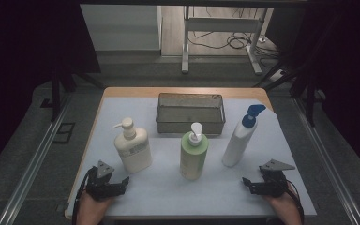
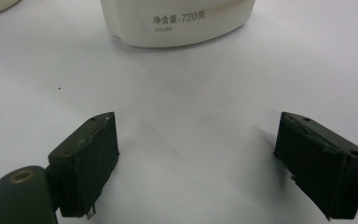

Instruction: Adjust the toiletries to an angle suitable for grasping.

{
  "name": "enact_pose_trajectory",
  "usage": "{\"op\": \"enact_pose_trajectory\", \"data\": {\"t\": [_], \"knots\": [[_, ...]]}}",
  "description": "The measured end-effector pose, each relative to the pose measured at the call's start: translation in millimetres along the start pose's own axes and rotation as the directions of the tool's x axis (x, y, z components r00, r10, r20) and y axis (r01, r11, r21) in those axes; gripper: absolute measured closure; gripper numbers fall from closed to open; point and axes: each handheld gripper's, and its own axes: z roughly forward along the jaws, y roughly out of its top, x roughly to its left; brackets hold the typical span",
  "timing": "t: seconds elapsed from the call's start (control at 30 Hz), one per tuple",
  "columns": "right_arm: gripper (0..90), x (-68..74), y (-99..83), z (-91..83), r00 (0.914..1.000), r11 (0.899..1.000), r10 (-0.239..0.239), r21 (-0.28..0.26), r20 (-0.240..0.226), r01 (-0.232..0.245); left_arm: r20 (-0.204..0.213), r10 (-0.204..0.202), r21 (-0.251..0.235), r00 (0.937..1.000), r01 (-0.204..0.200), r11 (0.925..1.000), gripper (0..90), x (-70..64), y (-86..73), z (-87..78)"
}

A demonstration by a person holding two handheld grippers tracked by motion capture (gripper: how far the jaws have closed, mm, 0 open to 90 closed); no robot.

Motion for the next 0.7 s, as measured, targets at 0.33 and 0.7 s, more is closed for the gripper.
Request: {"op": "enact_pose_trajectory", "data": {"t": [0.33, 0.7], "knots": [[12.8, 0.1, 0.3, 0.1, 1.0, 1.0, 0.001, 0.002, 0.001, -0.001, -0.033, 0.031, -0.016, 0.999, -0.031, 0.9994, 14.3, -5.4, -0.9, -1.1], [12.8, -0.7, 1.1, -0.2, 1.0, 1.0, 0.0, 0.008, -0.005, 0.0, 0.005, -0.011, 0.0, 0.9999, 0.011, 0.9999, 13.5, 0.9, -0.4, 0.5]]}}
